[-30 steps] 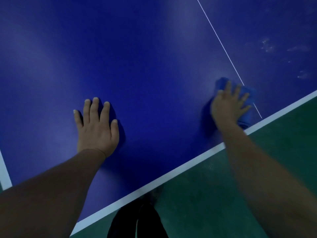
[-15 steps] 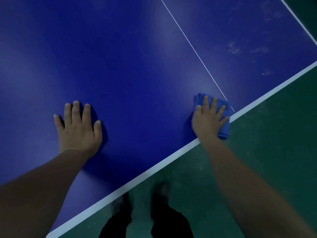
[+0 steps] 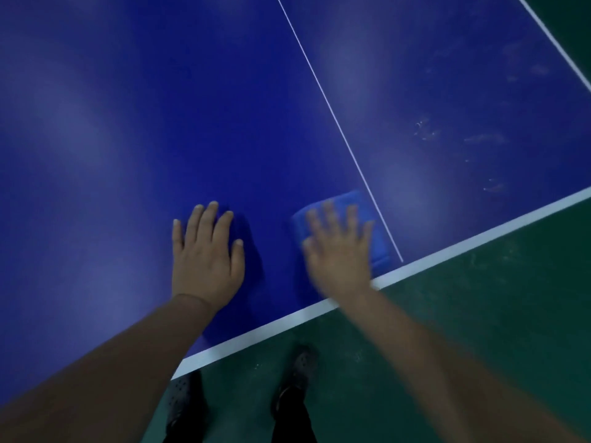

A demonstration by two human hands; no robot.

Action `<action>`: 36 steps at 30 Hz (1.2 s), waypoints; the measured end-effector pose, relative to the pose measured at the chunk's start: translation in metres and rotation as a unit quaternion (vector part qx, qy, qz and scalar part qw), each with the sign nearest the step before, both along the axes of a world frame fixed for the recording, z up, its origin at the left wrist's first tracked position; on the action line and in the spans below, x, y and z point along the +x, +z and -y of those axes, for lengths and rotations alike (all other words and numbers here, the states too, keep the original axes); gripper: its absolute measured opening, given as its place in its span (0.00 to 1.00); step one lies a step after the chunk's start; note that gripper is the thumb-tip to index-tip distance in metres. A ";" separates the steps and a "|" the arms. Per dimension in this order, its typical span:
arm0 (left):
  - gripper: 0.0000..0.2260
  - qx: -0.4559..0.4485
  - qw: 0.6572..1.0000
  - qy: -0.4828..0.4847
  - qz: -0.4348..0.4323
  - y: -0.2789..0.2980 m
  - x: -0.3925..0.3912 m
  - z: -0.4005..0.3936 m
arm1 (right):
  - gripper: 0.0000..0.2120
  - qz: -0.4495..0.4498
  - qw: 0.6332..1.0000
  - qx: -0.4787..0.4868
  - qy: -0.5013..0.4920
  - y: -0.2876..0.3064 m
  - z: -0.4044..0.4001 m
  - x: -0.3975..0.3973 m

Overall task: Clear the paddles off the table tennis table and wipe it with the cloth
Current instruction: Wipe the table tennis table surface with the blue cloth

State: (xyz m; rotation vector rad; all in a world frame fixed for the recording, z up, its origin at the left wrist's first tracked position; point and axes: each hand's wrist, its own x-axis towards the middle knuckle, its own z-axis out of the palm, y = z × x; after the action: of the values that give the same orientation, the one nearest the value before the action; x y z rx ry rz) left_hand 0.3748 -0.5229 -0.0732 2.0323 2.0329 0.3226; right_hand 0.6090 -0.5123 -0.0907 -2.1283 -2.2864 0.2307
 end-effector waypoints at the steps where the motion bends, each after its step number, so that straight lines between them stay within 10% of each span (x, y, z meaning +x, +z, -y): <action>1: 0.25 -0.001 1.000 0.011 0.000 -0.001 0.011 -0.006 | 0.27 -0.003 0.992 -0.001 0.127 -0.003 0.017 -0.011; 3: 0.26 -0.002 1.000 0.030 -0.003 -0.004 0.025 -0.020 | 0.26 0.004 0.968 -0.014 0.252 -0.003 0.017 0.004; 10: 0.28 -0.030 0.996 0.078 -0.027 -0.017 0.025 -0.037 | 0.29 0.047 0.991 -0.048 -0.117 0.006 -0.050 0.135; 19: 0.28 -0.017 0.997 0.074 -0.029 -0.020 0.026 -0.040 | 0.26 -0.015 0.973 0.017 0.229 -0.006 -0.102 0.003; 24: 0.27 -0.035 0.996 0.062 -0.055 -0.021 0.025 -0.041 | 0.27 0.008 0.995 -0.013 0.103 0.000 -0.264 -0.025; 31: 0.27 -0.030 0.996 0.058 -0.055 -0.022 0.026 -0.042 | 0.26 0.005 0.980 0.009 0.196 -0.003 -0.125 -0.021; 36: 0.27 -0.028 0.996 0.055 -0.062 -0.024 0.026 -0.042 | 0.26 -0.021 0.987 0.019 0.161 -0.004 -0.199 -0.103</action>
State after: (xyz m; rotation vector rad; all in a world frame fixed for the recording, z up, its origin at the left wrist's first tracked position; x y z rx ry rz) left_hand 0.4004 -0.4806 -0.0976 1.9565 2.2059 0.1605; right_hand 0.5056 -0.3132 -0.0943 -1.7092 -2.5750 0.2286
